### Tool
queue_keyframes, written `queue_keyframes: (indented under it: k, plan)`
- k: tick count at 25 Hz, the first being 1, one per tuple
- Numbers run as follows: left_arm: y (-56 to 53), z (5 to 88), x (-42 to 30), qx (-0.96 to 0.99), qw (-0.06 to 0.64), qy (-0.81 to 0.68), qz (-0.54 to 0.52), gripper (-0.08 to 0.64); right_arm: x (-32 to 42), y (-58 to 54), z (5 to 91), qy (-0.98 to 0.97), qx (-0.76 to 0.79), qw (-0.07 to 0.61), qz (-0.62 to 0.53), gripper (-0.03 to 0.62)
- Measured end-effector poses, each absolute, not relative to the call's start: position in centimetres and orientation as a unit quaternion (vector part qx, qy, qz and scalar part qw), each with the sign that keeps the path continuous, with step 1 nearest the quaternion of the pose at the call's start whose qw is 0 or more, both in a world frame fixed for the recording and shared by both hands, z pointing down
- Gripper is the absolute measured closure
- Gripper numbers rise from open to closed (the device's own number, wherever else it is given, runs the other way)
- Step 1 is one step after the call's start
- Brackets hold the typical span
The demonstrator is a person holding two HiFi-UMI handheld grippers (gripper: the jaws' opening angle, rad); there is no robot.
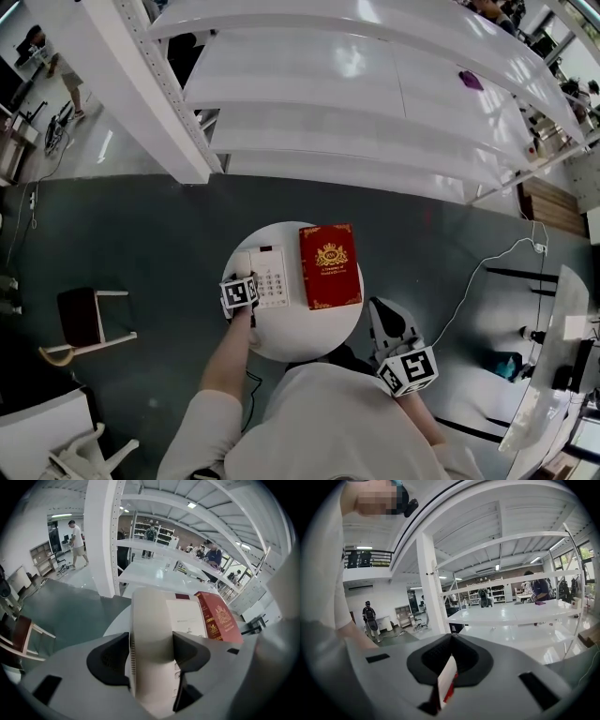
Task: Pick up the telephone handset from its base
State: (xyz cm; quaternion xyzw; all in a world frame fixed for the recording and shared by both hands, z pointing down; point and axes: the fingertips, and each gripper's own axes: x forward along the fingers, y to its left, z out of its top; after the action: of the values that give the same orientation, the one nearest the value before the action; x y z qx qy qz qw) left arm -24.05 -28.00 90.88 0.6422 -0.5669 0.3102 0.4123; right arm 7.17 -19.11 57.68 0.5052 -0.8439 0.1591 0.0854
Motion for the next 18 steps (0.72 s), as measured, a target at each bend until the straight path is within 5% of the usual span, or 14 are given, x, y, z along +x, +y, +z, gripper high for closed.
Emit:
queue_keyframes:
  k: [18]
  plan:
    - [-28.08, 91.55, -23.98, 0.652, 0.433, -0.549, 0.292, 0.279, 7.37, -19.03, 58.45, -0.839, 0.506, 0.067, 0.188, 0.583]
